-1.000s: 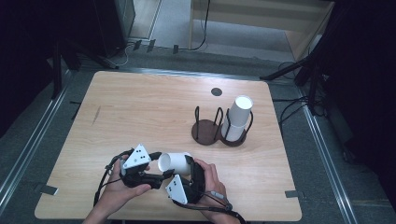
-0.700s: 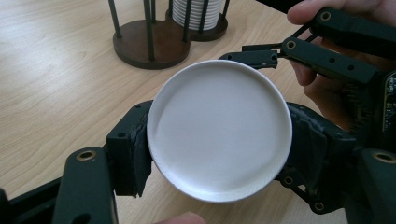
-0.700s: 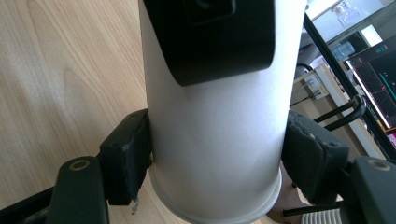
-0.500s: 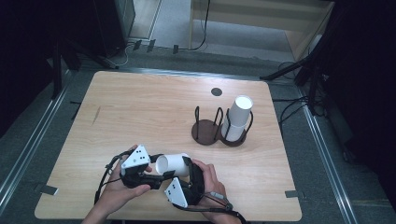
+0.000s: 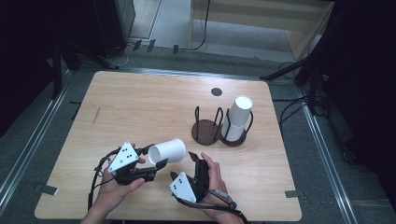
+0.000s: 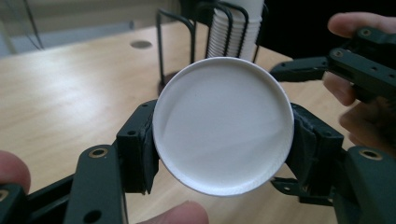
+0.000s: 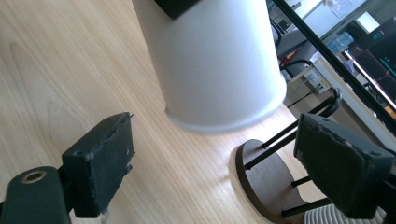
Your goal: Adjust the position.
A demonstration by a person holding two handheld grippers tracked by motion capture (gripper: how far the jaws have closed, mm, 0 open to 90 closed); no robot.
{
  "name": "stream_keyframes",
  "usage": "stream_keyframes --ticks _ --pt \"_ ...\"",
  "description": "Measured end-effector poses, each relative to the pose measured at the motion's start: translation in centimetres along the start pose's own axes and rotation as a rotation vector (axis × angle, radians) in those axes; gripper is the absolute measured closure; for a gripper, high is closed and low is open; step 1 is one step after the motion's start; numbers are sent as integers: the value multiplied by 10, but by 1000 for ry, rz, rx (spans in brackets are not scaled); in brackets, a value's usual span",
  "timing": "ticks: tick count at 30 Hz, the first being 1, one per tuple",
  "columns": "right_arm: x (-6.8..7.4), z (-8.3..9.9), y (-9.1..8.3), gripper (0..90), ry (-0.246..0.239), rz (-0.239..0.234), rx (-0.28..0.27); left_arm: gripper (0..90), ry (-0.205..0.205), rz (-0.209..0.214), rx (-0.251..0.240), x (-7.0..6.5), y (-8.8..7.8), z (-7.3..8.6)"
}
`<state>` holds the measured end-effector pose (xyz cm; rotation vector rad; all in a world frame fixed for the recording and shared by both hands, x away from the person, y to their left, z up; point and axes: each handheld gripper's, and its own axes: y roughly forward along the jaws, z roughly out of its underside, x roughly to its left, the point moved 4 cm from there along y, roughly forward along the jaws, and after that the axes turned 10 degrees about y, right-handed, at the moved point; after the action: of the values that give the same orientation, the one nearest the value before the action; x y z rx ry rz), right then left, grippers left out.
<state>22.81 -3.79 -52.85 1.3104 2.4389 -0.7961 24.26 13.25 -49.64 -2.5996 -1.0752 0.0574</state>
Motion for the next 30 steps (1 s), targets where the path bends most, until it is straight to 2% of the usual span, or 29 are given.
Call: stream_keyframes --ticks 1,2,6,7,8,10,13,14,16,19,21,24,25,30 --pt "0 0 0 119 0 0 0 354 0 0 0 0 0 0" --pt "-2 -1 -1 119 27 5 -2 353 15 -41 -10 1 0 1" --pt "-7 -3 -2 122 67 5 -8 352 -4 -30 -47 1 0 1" --pt "-7 -3 -2 122 67 5 -8 351 -4 -30 -47 1 0 1" --pt "-10 -4 -2 123 98 6 -9 351 -7 -43 -48 2 0 1" --pt "-11 -4 -2 125 127 1 -12 348 -17 -46 -44 4 0 2" --pt "-13 -4 -3 127 142 7 -14 347 -21 -59 -41 5 0 2" --pt "-14 -4 -2 127 157 7 -15 348 -46 -50 -41 7 -1 3" --pt "-15 -5 -2 127 166 7 -19 348 -59 -55 -54 9 -1 3" --pt "-15 -5 -3 127 178 7 -18 348 -55 -75 -51 11 -1 4" --pt "-16 -5 -3 128 208 -2 -22 348 -49 -106 -72 12 -2 5" --pt "-18 -5 -2 132 242 -6 -21 347 -46 -127 -89 13 -2 5" --pt "-18 -5 -2 132 242 -6 -21 347 -46 -127 -89 13 -2 5" --pt "-18 -3 0 139 314 -35 -4 347 -37 -139 -107 13 -2 5"
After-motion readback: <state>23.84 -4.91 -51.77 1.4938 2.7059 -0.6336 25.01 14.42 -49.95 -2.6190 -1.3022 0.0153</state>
